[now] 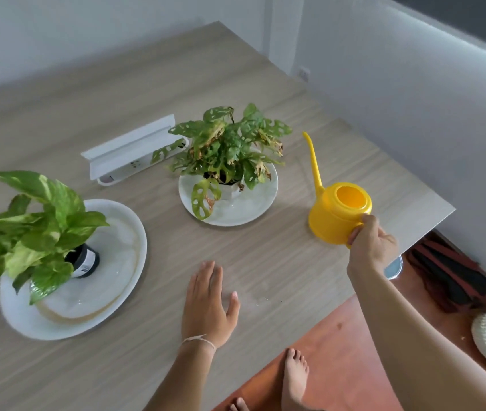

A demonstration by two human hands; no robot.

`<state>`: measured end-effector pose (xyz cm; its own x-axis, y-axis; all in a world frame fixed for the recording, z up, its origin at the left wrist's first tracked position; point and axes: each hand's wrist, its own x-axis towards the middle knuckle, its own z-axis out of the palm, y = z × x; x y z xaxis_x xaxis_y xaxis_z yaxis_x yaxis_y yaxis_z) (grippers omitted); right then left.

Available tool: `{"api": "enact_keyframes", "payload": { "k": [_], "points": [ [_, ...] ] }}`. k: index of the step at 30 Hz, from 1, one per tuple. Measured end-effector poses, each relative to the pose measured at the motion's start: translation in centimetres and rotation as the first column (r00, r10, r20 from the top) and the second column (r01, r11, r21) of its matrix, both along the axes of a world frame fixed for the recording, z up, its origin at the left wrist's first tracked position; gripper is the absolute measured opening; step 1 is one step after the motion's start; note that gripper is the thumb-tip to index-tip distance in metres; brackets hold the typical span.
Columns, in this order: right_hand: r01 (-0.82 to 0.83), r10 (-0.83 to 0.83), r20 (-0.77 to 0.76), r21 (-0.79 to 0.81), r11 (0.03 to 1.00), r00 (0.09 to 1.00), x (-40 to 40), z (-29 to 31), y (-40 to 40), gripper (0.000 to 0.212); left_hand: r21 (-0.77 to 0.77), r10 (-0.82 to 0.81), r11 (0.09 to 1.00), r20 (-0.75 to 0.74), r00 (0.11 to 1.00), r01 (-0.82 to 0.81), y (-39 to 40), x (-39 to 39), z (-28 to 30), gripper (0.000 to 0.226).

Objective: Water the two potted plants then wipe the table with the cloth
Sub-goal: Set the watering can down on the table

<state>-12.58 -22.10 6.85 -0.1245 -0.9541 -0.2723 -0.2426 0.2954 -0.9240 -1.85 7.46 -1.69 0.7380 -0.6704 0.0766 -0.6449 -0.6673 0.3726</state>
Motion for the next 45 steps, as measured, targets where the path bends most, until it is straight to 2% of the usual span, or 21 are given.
{"api": "enact_keyframes", "payload": {
  "k": [7,12,15,17,20,23,24,26,28,32,37,39,40,43,45],
  "points": [
    [-0.035,0.036,-0.030,0.011,0.999,0.999,1.9,-1.0,-1.3,0.041,-0.060,0.006,0.998,0.024,1.000,-0.004,0.1,-0.1,-0.5,0.062],
    [-0.050,0.051,-0.169,0.012,0.999,0.984,1.0,-3.2,-1.6,0.043,-0.058,0.006,0.998,0.015,1.000,-0.005,-0.1,-0.2,-0.2,0.061],
    [-0.032,0.037,-0.160,0.029,0.999,0.986,0.7,-3.3,-1.5,0.052,-0.059,0.002,0.998,0.004,1.000,-0.002,-0.1,-0.2,-0.1,0.062],
    [-0.038,0.040,-0.206,0.015,0.999,0.978,0.6,-3.1,-1.4,0.056,-0.062,0.000,0.998,-0.004,1.000,-0.001,0.0,-0.1,-0.1,0.062],
    [-0.041,0.031,-0.282,-0.028,0.999,0.959,0.3,-2.4,-0.8,0.052,-0.052,-0.001,0.999,-0.010,1.000,0.000,0.0,-0.1,-0.1,0.062],
    [0.045,-0.067,-0.234,-0.095,0.994,0.970,-0.1,-2.2,0.9,0.047,-0.036,0.009,0.999,-0.028,1.000,-0.010,-0.1,-0.1,0.4,0.062],
    [0.063,-0.087,-0.233,-0.111,0.992,0.968,-0.3,-2.4,1.9,0.052,-0.032,0.003,0.999,-0.034,0.999,-0.005,-0.1,-0.1,0.7,0.062],
    [0.061,-0.087,-0.190,-0.139,0.988,0.978,-0.5,-2.5,4.4,0.077,-0.028,-0.026,0.999,-0.058,0.998,0.025,0.3,0.0,1.0,0.063],
    [0.047,-0.073,-0.161,-0.163,0.985,0.984,-0.4,-2.2,6.1,0.087,-0.030,-0.064,0.998,-0.117,0.991,0.061,1.5,0.4,1.2,0.064],
    [0.070,-0.101,-0.243,-0.133,0.989,0.965,-0.4,-1.9,6.8,0.085,-0.086,-0.053,0.996,-0.184,0.982,0.038,6.7,0.5,1.0,0.064],
    [-0.100,0.036,-0.392,-0.145,0.984,0.919,0.2,-2.8,14.0,0.081,-0.100,-0.074,0.993,-0.181,0.981,0.057,10.9,-0.6,0.9,0.062],
    [-0.303,0.201,-0.433,-0.182,0.935,0.879,0.5,-3.5,18.3,0.077,-0.113,-0.069,0.993,-0.210,0.975,0.046,11.0,-0.5,1.4,0.062],
    [-0.432,0.302,-0.462,-0.204,0.878,0.834,0.5,-3.9,20.3,0.075,-0.123,-0.062,0.992,-0.215,0.975,0.036,11.1,-0.2,1.7,0.061],
    [-0.777,0.548,-0.589,-0.242,0.581,0.594,0.8,-4.8,24.5,0.072,-0.151,-0.024,0.988,-0.205,0.978,-0.007,12.0,1.2,2.6,0.058],
    [-0.892,0.607,-0.664,-0.237,0.384,0.437,1.3,-4.8,26.4,0.070,-0.161,0.006,0.986,-0.202,0.979,-0.040,13.4,1.8,3.0,0.057]
  ]
}}
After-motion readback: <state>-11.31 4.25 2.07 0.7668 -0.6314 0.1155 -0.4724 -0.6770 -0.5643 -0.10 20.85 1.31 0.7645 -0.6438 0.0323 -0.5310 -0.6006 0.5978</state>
